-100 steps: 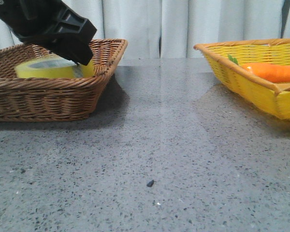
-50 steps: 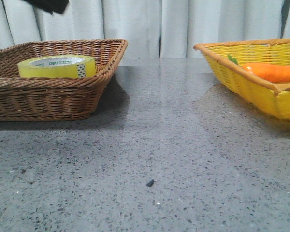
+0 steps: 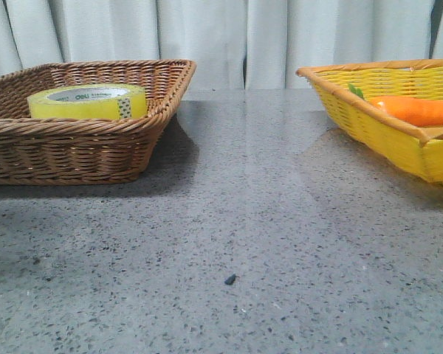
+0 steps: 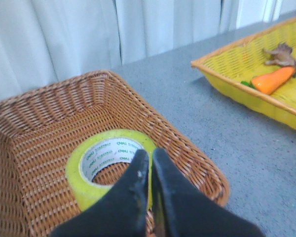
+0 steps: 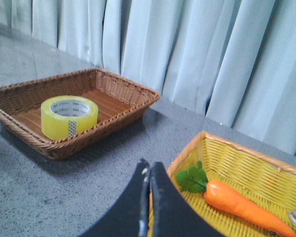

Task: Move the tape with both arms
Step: 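Release the tape and raise the left gripper out of the basket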

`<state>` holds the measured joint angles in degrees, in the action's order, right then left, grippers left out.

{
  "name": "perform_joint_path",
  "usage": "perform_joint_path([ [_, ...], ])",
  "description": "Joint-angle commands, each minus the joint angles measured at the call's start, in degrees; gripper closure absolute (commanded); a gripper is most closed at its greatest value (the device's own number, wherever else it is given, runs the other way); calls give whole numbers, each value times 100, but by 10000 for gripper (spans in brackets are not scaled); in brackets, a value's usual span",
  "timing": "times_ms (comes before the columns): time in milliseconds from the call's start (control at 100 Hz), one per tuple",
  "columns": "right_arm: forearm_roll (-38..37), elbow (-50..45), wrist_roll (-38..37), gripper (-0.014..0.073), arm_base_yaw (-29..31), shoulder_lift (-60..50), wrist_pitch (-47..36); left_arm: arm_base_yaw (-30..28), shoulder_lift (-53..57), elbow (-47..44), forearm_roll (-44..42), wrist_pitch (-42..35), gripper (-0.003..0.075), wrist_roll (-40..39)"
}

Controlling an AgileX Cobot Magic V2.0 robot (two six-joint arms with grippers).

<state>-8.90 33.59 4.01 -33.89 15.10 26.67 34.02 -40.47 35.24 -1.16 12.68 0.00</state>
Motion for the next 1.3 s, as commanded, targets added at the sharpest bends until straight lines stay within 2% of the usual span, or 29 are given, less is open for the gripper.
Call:
perform_joint_path([
  [0,-119,-224,-17,659,17,-250,-910,-11,628,-281,53,-555,741,0],
  [280,-68,-941,-17,659,17,-848,-1447,-11,2484,-1384,116,-541,741,0],
  [490,-13,-993,-17,659,17,-882,-1480,-11,3431,-1527,444,-525,741,0],
  [1080,-13,-993,-17,659,17,-882,-1480,-11,3531,-1555,444,-525,741,0],
  [1290,-13,-993,-17,659,17,-882,-1480,-248,3691,-2256,444,-1333,741,0],
])
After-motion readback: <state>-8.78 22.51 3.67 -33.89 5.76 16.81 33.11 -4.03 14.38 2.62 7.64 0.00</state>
